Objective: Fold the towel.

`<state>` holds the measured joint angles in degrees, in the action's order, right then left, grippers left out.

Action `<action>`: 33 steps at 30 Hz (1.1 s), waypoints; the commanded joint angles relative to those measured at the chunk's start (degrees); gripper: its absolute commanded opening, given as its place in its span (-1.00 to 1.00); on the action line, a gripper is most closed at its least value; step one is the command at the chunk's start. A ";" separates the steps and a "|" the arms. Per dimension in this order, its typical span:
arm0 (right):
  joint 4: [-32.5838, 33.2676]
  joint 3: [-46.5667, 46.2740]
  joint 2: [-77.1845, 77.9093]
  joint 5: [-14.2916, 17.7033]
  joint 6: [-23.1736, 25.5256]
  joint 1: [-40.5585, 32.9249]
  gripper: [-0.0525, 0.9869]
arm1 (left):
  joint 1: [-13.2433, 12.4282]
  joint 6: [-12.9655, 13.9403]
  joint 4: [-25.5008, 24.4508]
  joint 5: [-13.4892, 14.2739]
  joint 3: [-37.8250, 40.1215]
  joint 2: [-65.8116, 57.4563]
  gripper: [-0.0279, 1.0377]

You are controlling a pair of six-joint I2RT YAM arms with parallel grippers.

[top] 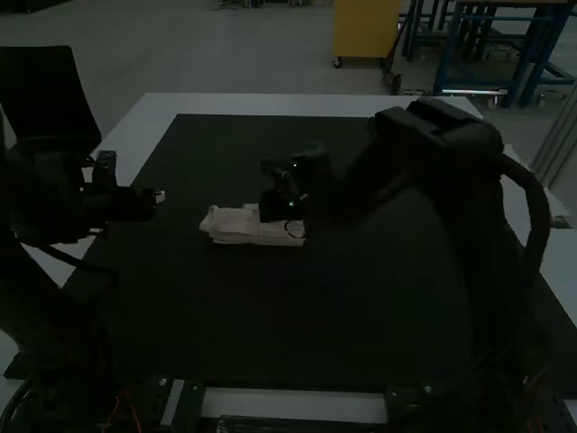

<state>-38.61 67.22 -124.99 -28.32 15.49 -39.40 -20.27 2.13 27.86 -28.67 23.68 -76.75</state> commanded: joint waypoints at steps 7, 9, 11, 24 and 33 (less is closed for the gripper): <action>6.44 5.46 27.87 2.21 1.57 12.94 -0.94 | 10.25 -7.93 -5.44 2.39 18.68 5.03 0.87; 7.94 4.94 35.34 3.35 1.48 16.19 -0.94 | 13.07 -9.16 -6.94 3.88 22.64 6.61 0.87; 8.38 3.88 42.90 3.35 1.48 20.15 -0.94 | 16.05 -10.92 -8.34 4.93 26.06 8.28 0.87; 13.65 -8.07 95.11 1.07 7.45 43.70 -0.16 | 19.13 -16.11 -15.11 5.29 25.01 34.48 0.87; 17.52 -13.96 119.28 9.07 7.81 45.11 0.32 | 18.87 -19.45 -13.71 8.54 14.37 61.55 0.87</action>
<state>-21.65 54.15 -8.34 -23.24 22.79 5.13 -1.13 -15.77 14.06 -22.85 39.86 -20.78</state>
